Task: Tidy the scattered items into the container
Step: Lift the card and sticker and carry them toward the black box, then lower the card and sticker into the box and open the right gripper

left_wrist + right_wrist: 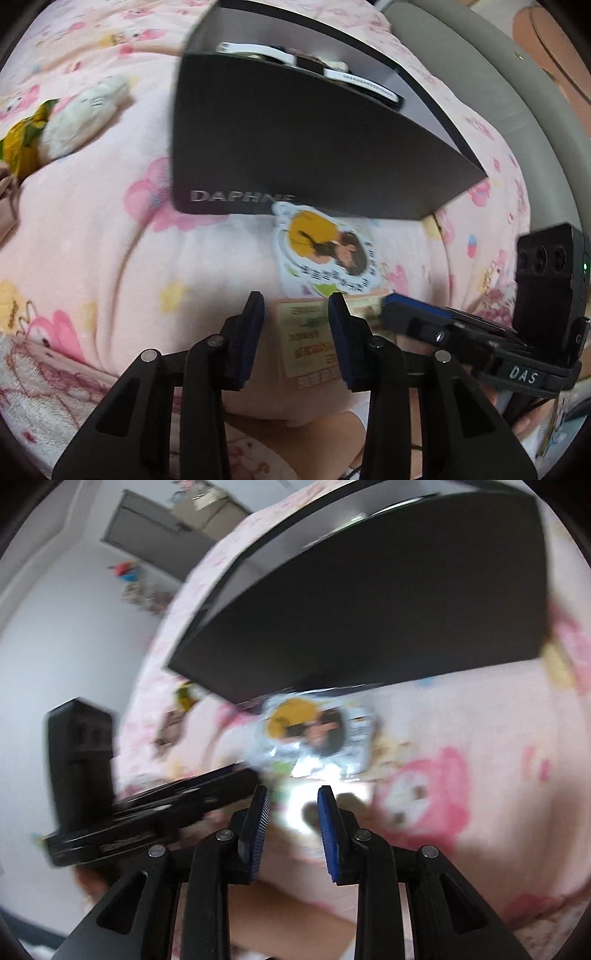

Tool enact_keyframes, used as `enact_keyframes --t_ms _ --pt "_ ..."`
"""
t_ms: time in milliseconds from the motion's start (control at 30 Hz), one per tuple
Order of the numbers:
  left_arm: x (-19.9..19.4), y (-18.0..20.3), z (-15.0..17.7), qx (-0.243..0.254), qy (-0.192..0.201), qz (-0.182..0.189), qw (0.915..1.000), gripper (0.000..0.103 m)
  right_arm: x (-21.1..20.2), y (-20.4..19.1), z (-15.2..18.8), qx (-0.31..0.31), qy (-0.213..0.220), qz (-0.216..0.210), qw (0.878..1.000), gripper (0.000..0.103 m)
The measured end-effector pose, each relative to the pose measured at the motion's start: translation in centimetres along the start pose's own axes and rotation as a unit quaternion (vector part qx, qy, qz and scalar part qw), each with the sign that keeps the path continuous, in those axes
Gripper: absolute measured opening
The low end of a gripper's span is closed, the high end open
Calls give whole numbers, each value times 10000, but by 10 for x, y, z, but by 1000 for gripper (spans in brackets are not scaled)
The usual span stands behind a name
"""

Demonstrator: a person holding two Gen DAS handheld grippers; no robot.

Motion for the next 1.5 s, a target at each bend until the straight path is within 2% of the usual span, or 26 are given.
enact_keyframes --t_ms 67,167,300,367,433,467,600,667,767,867,967,1033,1133,1333,1433,1500 --pt "-1 -4 -1 -154 16 88 9998 35 -7 6 -3 179 202 44 9996 24" --pt "-2 -8 -3 -280 63 63 9996 36 -17 26 -7 645 529 248 9962 39" --pt "4 -5 -4 -230 70 -56 9997 35 -1 34 -5 994 228 16 9948 40" --pt "5 0 -2 -45 79 -95 9999 35 4 25 -5 720 142 13 9973 41" --pt "0 3 -1 98 180 -174 9996 34 2 11 -4 457 143 -172 9987 39" --pt "-4 3 0 119 244 -180 9995 31 -1 5 -3 351 191 -189 9990 37" --pt "-36 12 2 168 449 164 9987 30 -30 -19 -6 -68 448 -160 9988 34" --pt "-57 22 -2 284 638 213 9973 30 -50 -35 -11 -273 624 -161 9976 34" --pt "-85 41 -20 447 936 211 9944 30 -77 -60 -27 -668 852 -138 9940 34" --pt "-106 49 -62 438 1079 381 9925 31 -95 -79 -67 -1036 1021 -78 9893 34" --pt "-97 63 -103 426 1122 363 9921 31 -95 -80 -114 -1260 1019 89 9867 34" --pt "-77 74 -130 388 1006 318 9937 31 -87 -69 -144 -1287 952 310 9866 34" --pt "-43 86 -154 449 803 177 9956 31 -76 -34 -171 -1130 820 571 9886 34" --pt "20 98 -161 611 105 -64 9981 32 -66 27 -172 -576 598 684 9942 34" --pt "36 101 -156 723 -153 -249 9970 32 -71 36 -170 -541 594 770 9938 34" --pt "41 101 -155 753 -221 -374 9962 32 -81 37 -171 -456 747 700 9937 34"
Point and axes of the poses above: each gripper's, at about its wrist camera, not at the fingertips, and x roughly the way its jaws point, y to its right, z to its underside, the point moved 7 cm from there along x, roughly the way its jaws point, and after that the axes turned 11 degrees about -z, right-handed, at the moved point
